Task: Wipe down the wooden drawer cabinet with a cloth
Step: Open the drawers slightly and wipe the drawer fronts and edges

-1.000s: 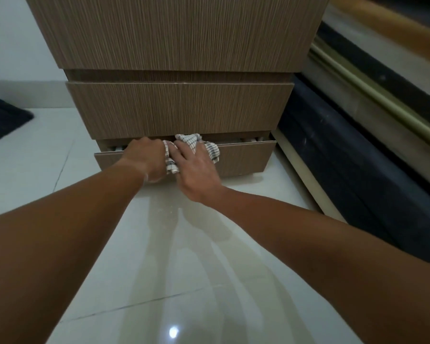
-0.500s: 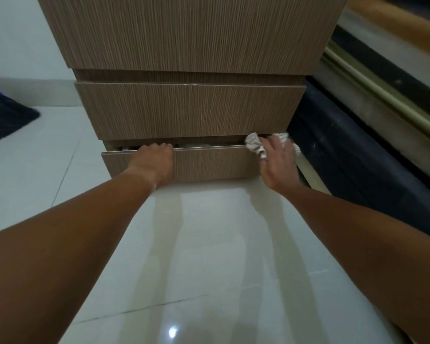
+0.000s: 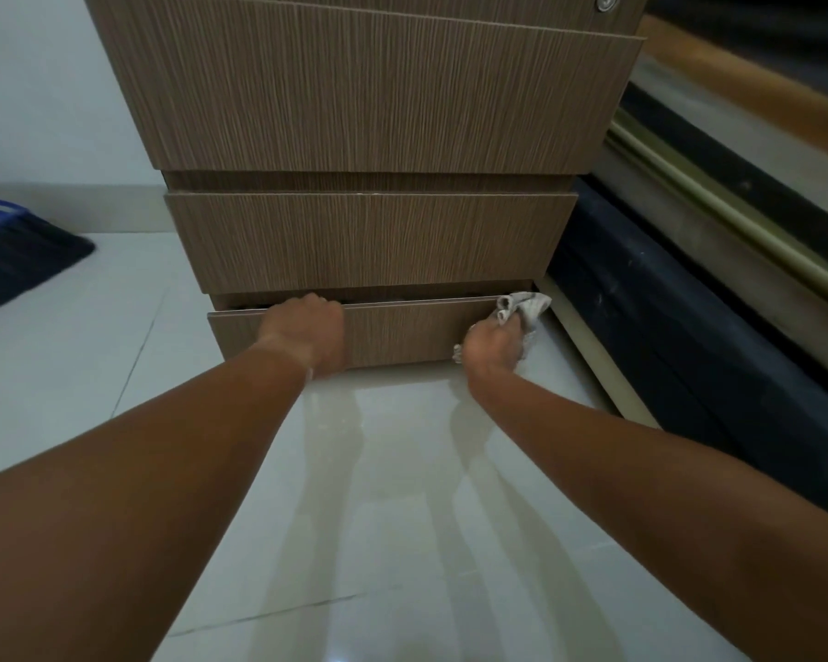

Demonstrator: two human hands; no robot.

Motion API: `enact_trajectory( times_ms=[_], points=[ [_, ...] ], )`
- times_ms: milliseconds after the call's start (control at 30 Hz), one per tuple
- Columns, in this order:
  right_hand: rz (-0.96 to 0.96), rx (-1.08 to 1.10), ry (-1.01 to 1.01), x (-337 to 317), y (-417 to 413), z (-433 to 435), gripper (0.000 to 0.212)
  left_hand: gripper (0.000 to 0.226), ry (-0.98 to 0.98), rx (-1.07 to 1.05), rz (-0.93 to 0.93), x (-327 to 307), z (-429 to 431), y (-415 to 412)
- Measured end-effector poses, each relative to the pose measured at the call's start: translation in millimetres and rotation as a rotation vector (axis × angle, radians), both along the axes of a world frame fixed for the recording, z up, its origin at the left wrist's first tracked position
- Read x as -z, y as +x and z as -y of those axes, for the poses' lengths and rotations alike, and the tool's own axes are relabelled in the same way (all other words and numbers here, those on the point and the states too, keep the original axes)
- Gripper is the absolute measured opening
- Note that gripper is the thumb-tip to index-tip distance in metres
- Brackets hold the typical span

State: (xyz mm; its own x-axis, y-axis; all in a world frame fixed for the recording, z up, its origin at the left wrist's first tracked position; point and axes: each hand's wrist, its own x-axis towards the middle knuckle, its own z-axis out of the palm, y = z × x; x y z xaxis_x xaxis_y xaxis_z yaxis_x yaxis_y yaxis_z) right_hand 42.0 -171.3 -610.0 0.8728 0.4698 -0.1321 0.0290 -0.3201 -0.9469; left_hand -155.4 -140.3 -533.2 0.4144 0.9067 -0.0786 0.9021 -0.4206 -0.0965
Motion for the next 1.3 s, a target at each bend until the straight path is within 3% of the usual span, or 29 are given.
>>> enact_trajectory(
  times_ms=[100, 167, 267, 367, 467, 633, 833, 1067, 1300],
  points=[
    [0.005, -0.119, -0.058, 2, -39, -1, 0.037, 0.038, -0.052, -0.002, 0.025, -1, -2, 0],
    [0.000, -0.216, -0.061, 2, -66, -1, 0.035, 0.057, -0.085, 0.001, 0.002, 6, -4, 0],
    [0.036, -0.312, 0.059, -8, -95, -2, 0.036, 0.074, -0.120, 0.012, -0.026, 12, -9, -2],
    [0.113, -0.174, 0.290, -38, -97, -9, 0.037, 0.061, -0.100, 0.020, 0.036, 9, -10, -6],
    [0.250, -0.123, 0.431, -67, -72, -19, 0.042, 0.045, 0.083, 0.049, 0.129, 0, -5, -12],
    [0.888, -0.227, 0.159, -63, -46, -34, 0.064, 0.059, 0.461, 0.155, 0.277, -21, -14, -20],
    [1.271, -0.501, 0.088, -77, -94, -45, 0.059, 0.068, 0.571, -0.007, 0.332, -30, -29, -32],
    [1.488, -0.612, 0.016, -80, -70, -47, 0.054, 0.081, 0.545, 0.002, 0.299, -30, -32, -41],
    [1.344, -0.396, -0.205, -83, 27, -15, 0.056, 0.080, 0.466, -0.067, 0.316, -38, -24, -31]
  ],
)
